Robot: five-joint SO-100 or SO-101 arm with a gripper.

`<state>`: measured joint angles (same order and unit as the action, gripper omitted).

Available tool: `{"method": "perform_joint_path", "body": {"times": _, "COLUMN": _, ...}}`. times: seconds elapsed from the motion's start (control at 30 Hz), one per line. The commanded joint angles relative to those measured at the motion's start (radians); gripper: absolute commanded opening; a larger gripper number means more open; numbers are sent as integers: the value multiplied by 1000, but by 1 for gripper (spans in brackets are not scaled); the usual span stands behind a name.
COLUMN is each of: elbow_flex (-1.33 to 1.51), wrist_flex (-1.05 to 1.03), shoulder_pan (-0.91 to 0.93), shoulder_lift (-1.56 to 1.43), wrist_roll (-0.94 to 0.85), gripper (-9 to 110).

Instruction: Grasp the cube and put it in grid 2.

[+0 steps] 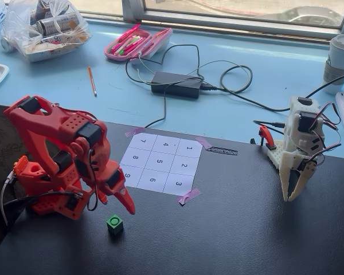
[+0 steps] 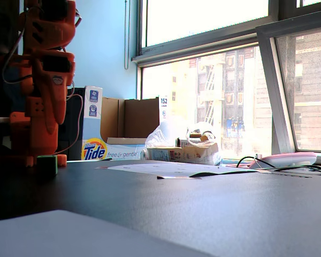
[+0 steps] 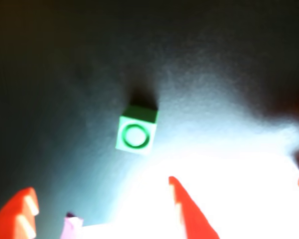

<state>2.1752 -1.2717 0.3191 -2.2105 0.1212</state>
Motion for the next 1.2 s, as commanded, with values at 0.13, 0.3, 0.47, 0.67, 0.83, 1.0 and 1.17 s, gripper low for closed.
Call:
{"method": "perform_joint_path", "body": {"times": 0.13, "elbow_flex": -5, "wrist_flex": 60, "shoulder_pan": 25, "shoulder_lift": 100, "wrist_roll": 18, "gripper": 41}}
{"method": "perform_joint_path", "body": {"times": 0.3, "elbow_flex": 23, "wrist_flex": 91, "shoulder_pan": 31, "shoulder_lift": 120, "wrist_roll": 18, "gripper": 41}}
{"method": "perform_joint_path", "body": {"times": 0.47, "elbow_flex": 103, "wrist_flex": 150, "shoulder_pan": 26, "shoulder_lift": 124, "wrist_roll": 20, "gripper": 41}}
{"method": "perform_joint_path", "body": {"times": 0.67, "elbow_flex": 137, "wrist_flex": 175, "shoulder_pan": 25, "shoulder_lift": 135, "wrist_roll": 20, "gripper": 41}}
{"method": "perform_joint_path", "body": {"times": 0.83, "elbow_flex": 135, "wrist_flex": 181, "shoulder_pan": 32, "shoulder_lift": 137, "wrist_roll": 20, "gripper": 39}}
{"method": "perform_joint_path", "body": {"times": 1.0, "elbow_flex": 132, "wrist_flex": 186, "shoulder_pan": 43, "shoulder_lift": 140, "wrist_roll": 23, "gripper": 39}}
{"method": "perform_joint_path", "body": {"times": 1.17, "elbow_flex": 124, "wrist_flex": 209, "shoulder_pan": 60, "shoulder_lift": 166, "wrist_roll": 25, "gripper": 39}}
